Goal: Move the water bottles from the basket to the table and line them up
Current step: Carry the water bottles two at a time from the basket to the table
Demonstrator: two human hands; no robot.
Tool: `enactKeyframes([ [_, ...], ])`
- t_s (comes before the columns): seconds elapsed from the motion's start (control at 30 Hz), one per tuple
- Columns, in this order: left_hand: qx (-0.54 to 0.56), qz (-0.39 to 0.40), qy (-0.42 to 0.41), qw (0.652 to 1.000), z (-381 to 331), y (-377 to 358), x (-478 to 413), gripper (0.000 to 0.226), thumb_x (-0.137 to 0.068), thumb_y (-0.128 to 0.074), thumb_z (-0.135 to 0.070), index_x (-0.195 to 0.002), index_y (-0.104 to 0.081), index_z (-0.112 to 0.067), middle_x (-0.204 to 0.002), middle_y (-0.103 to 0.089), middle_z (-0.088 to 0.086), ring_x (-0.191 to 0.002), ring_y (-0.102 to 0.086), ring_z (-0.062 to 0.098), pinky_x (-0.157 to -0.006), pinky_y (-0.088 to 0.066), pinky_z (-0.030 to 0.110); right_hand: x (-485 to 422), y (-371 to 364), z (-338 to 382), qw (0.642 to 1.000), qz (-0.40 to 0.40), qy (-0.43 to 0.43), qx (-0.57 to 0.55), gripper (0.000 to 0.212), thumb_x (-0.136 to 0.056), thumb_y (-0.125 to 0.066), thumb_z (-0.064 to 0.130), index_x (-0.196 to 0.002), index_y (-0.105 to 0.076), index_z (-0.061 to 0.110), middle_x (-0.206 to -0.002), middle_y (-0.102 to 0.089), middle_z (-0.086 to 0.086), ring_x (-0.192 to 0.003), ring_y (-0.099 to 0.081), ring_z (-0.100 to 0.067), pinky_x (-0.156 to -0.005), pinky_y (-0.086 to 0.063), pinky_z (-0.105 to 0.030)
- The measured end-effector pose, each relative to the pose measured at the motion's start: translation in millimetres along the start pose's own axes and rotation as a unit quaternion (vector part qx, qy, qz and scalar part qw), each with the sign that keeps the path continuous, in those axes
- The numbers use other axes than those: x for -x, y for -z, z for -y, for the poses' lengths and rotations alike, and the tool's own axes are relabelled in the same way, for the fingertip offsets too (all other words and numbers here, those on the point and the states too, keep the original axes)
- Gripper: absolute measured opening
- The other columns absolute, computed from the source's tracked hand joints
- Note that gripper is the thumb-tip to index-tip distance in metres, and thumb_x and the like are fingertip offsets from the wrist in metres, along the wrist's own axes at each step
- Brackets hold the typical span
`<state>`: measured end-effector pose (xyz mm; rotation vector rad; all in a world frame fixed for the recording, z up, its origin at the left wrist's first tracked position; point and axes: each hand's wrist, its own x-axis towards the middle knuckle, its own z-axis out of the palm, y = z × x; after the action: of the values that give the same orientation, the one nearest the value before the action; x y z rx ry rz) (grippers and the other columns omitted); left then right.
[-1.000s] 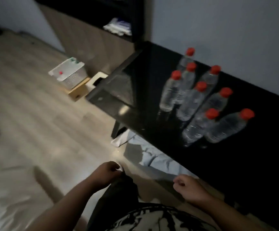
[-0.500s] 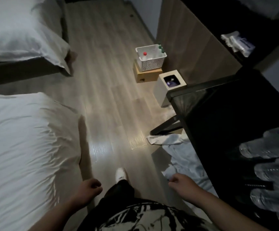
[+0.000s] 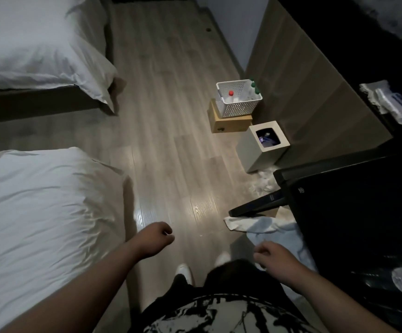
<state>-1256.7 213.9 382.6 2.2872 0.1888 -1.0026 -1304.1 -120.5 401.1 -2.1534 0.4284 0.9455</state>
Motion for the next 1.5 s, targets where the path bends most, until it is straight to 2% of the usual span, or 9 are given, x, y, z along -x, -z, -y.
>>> enactKeyframes([
  [0.23, 0.047, -0.029, 0.049, 0.997, -7.7, 30.7, -45.8, 0.032, -0.089, -0.060, -0.028, -0.116, -0.066, -0.013, -0.115, -0.064, 0.001, -0.103, -0.060, 0.014, -0.087, -0.046, 0.025, -80.2, 41.5, 49.3, 0.999, 0.051, 0.000, 0.019, 0.016, -0.088, -0.057, 0.017, -0.072, -0.059, 0.017, -0.065, -0.057, 0.007, -0.064, -0.053, -0.009, -0.063, -0.042, -0.025],
  [0.33, 0.051, -0.048, 0.066, 0.995, -18.7, 59.1, -68.0, 0.029, -0.089, -0.061, -0.029, -0.114, -0.066, -0.015, -0.111, -0.065, -0.001, -0.097, -0.059, 0.011, -0.075, -0.044, 0.018, -135.5, 64.6, 88.0, 0.998, 0.054, 0.021, 0.038, 0.011, -0.088, -0.057, 0.019, -0.083, -0.064, 0.011, -0.073, -0.060, 0.003, -0.066, -0.053, -0.010, -0.061, -0.041, -0.024],
  [0.47, 0.059, -0.077, 0.095, 0.991, -41.6, 109.1, -100.0, 0.023, -0.087, -0.062, -0.026, -0.106, -0.069, -0.015, -0.104, -0.068, 0.002, -0.093, -0.062, 0.014, -0.079, -0.046, 0.026, -203.8, 99.9, 150.6, 0.993, 0.074, 0.062, 0.061, 0.009, -0.084, -0.060, 0.018, -0.084, -0.066, 0.012, -0.081, -0.064, -0.001, -0.074, -0.059, -0.016, -0.070, -0.047, -0.028],
  [0.67, 0.133, -0.132, 0.099, 0.977, -77.9, 157.2, -142.9, 0.010, -0.087, -0.063, -0.023, -0.090, -0.069, -0.016, -0.088, -0.068, 0.001, -0.079, -0.060, 0.012, -0.065, -0.042, 0.024, -268.4, 155.8, 233.3, 0.979, 0.071, 0.131, 0.136, 0.015, -0.086, -0.059, 0.020, -0.092, -0.068, 0.010, -0.092, -0.067, -0.004, -0.085, -0.060, -0.018, -0.074, -0.046, -0.030],
  [0.77, 0.133, -0.113, 0.102, 0.979, -86.3, 167.9, -158.4, 0.015, -0.086, -0.065, -0.025, -0.071, -0.061, -0.023, -0.077, -0.062, -0.005, -0.071, -0.056, 0.008, -0.063, -0.041, 0.025, -287.4, 171.8, 246.3, 0.984, 0.059, 0.119, 0.120, 0.013, -0.085, -0.060, 0.019, -0.088, -0.068, 0.010, -0.090, -0.068, -0.003, -0.085, -0.061, -0.018, -0.076, -0.047, -0.031],
  [0.97, 0.098, -0.073, 0.119, 0.985, -89.6, 211.6, -215.3, 0.017, -0.086, -0.065, -0.021, -0.069, -0.064, -0.020, -0.070, -0.062, -0.002, -0.064, -0.055, 0.010, -0.059, -0.041, 0.024, -327.6, 189.5, 240.5, 0.989, 0.069, 0.044, 0.121, 0.007, -0.082, -0.062, 0.018, -0.075, -0.061, 0.017, -0.082, -0.065, -0.003, -0.081, -0.060, -0.020, -0.070, -0.045, -0.028],
  [1.07, 0.089, -0.049, 0.098, 0.990, -101.1, 247.5, -265.2, 0.025, -0.086, -0.064, -0.019, -0.062, -0.058, -0.020, -0.067, -0.058, -0.005, -0.062, -0.052, 0.008, -0.057, -0.038, 0.023, -355.1, 203.3, 260.7, 0.993, 0.065, 0.013, 0.100, 0.006, -0.083, -0.062, 0.018, -0.077, -0.061, 0.018, -0.084, -0.064, -0.003, -0.080, -0.058, -0.019, -0.068, -0.043, -0.026],
  [1.3, 0.034, 0.013, 0.025, 0.999, -156.2, 351.3, -408.4, 0.017, -0.085, -0.063, -0.020, -0.068, -0.060, -0.022, -0.081, -0.063, -0.004, -0.072, -0.056, 0.009, -0.063, -0.041, 0.023, -421.6, 267.0, 358.8, 1.000, 0.010, -0.014, 0.014, 0.011, -0.089, -0.058, 0.017, -0.092, -0.066, 0.010, -0.086, -0.063, -0.004, -0.073, -0.055, -0.015, -0.067, -0.043, -0.028],
  [1.5, -0.039, 0.038, -0.015, 0.998, -199.5, 441.8, -495.7, 0.023, -0.085, -0.061, -0.016, -0.062, -0.056, -0.017, -0.072, -0.056, -0.004, -0.068, -0.052, 0.013, -0.060, -0.038, 0.026, -477.7, 299.0, 416.2, 0.992, -0.066, -0.055, -0.093, 0.018, -0.084, -0.057, 0.017, -0.066, -0.059, 0.020, -0.064, -0.056, 0.003, -0.061, -0.049, -0.016, -0.058, -0.038, -0.026],
])
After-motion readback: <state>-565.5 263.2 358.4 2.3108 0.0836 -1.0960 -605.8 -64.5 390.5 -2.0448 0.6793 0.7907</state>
